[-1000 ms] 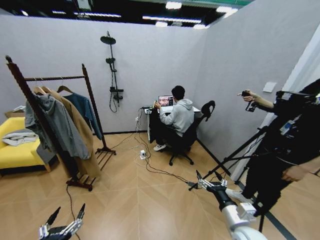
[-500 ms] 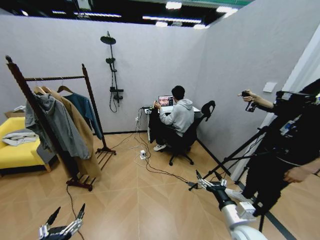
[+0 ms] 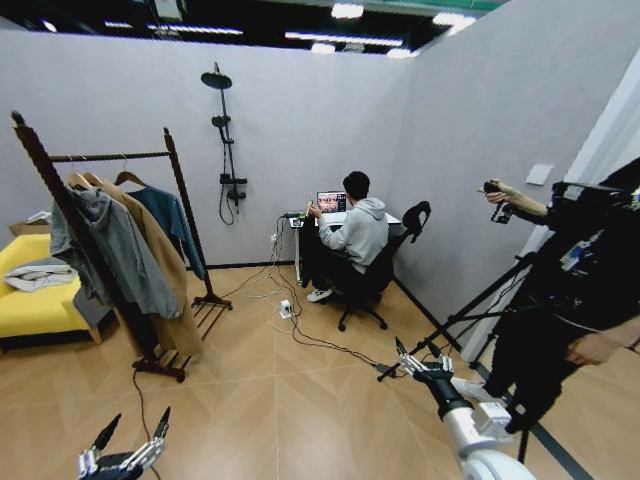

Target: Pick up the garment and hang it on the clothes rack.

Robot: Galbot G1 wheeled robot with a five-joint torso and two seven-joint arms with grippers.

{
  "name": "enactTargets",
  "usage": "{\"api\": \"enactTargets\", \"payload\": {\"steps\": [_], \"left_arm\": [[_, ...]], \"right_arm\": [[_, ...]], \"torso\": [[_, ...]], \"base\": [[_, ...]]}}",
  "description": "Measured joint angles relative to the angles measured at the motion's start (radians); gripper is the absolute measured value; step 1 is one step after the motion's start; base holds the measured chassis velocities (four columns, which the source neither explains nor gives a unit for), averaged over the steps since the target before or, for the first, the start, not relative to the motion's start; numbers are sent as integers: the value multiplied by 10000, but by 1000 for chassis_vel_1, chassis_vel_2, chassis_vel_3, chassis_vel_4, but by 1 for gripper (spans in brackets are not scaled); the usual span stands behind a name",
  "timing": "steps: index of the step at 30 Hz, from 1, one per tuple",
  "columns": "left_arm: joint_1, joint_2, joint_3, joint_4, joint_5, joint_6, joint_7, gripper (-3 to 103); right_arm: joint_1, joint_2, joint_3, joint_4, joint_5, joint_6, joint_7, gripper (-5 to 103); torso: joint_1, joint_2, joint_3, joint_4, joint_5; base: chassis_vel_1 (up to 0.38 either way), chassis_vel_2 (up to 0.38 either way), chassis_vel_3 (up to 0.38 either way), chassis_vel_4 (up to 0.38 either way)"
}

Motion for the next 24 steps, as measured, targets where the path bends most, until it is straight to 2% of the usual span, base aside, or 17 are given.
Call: {"api": "enactTargets", "payload": {"steps": [1, 4, 5, 6, 7, 11, 12, 13, 15, 16, 18, 24], "left_arm": [[0, 0, 0, 0, 0, 0, 0, 100], [0, 0, 0, 0, 0, 0, 0, 100], [0, 0, 0, 0, 0, 0, 0, 100], [0, 0, 0, 0, 0, 0, 0, 100], [0, 0, 0, 0, 0, 0, 0, 100], [0, 0, 0, 0, 0, 0, 0, 100], [0, 0, 0, 0, 0, 0, 0, 100], [0, 0, 0, 0, 0, 0, 0, 100], [0, 0, 0, 0, 0, 0, 0, 100], [0, 0, 0, 0, 0, 0, 0, 100], [0, 0, 0, 0, 0, 0, 0, 100], [0, 0, 0, 0, 0, 0, 0, 100]], "right_arm": [[17, 9, -11, -1, -85, -1, -32, 91], [26, 13, -41, -1, -134, -21, -2, 86], [42, 23, -71, -1, -139, -44, 35, 81], [65, 28, -79, -1, -179, -47, 37, 88], [65, 28, -79, -1, -179, -47, 37, 88], [64, 28, -101, -1, -250, -52, 63, 75], [57, 27, -103, -3, -284, -51, 64, 80], [57, 27, -103, -3, -284, -51, 64, 80], [47, 23, -112, -17, -296, -24, 65, 91], [47, 23, -112, -17, -296, -24, 65, 91], [26, 20, -135, -20, -294, 8, 64, 99], [23, 22, -160, -16, -208, 3, 80, 100]], "torso": [[0, 0, 0, 0, 0], [0, 1, 0, 0, 0], [0, 0, 0, 0, 0], [0, 0, 0, 0, 0], [0, 0, 0, 0, 0], [0, 0, 0, 0, 0], [0, 0, 0, 0, 0], [0, 0, 0, 0, 0], [1, 0, 0, 0, 0], [1, 0, 0, 0, 0], [1, 0, 0, 0, 0], [1, 1, 0, 0, 0]], "base": [[0, 0, 0, 0], [0, 0, 0, 0], [0, 0, 0, 0], [0, 0, 0, 0], [0, 0, 0, 0], [0, 0, 0, 0], [0, 0, 0, 0], [0, 0, 0, 0], [0, 0, 0, 0], [0, 0, 0, 0], [0, 0, 0, 0], [0, 0, 0, 0]]}}
